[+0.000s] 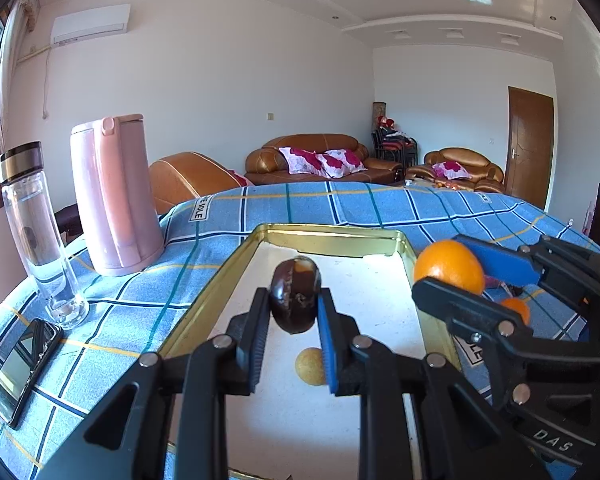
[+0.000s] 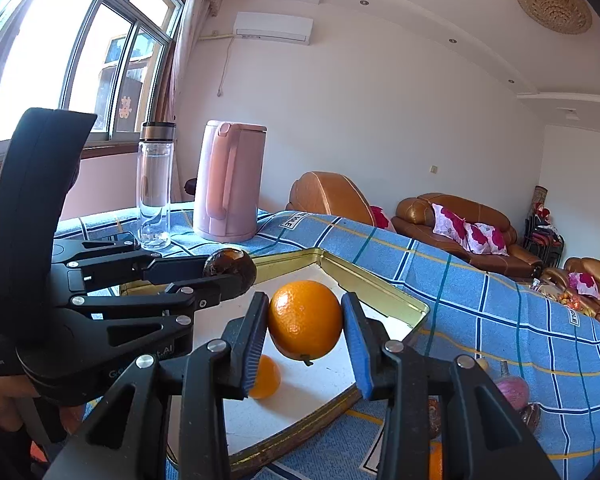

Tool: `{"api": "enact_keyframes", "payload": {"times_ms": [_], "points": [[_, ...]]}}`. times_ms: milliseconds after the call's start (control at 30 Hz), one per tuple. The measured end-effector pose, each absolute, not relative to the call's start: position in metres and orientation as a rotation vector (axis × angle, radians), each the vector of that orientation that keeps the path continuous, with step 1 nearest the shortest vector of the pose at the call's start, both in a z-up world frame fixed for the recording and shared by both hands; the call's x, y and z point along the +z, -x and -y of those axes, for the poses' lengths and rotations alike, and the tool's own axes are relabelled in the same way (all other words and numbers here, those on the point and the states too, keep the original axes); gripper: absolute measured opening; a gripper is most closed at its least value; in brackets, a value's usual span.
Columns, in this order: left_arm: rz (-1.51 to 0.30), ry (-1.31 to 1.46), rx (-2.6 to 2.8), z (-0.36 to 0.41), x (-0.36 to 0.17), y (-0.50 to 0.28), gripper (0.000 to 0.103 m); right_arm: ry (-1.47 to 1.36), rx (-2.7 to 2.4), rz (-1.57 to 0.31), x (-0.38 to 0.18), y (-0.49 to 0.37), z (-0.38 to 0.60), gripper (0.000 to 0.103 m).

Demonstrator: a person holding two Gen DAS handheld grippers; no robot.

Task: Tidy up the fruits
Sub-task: 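Carry the passion fruit over the tray with the left tool while the right tool lowers the orange, then open both tools to drop the passion fruit and orange into the tray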

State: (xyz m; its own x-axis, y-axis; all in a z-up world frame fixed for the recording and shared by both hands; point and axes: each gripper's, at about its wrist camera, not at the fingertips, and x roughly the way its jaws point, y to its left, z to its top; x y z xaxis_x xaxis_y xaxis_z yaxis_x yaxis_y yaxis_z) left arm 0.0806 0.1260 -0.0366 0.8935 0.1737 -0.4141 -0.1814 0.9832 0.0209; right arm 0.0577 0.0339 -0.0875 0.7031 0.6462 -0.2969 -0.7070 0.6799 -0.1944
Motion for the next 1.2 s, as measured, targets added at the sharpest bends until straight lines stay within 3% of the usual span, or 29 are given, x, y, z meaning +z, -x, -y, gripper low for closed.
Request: {"api": "enact_keyframes", "payload": {"times_ms": [1000, 1067, 1200], "points": [[-0.583, -0.009, 0.192, -0.143, -0.05, -0.087, 0.024, 0.438, 0.892, -0.372, -0.108, -0.067, -0.071, 0.04], [-0.58, -0.012, 0.203, -0.144, -0.049, -0.085, 0.024, 0.442, 0.9, -0.367, -0.108, -0.066, -0.071, 0.042], [-0.582, -0.011, 0.214, -0.146, -0.049, -0.083, 0.028, 0.421, 0.902, -0.365, -0.107, -0.066, -0.068, 0.055]]}}
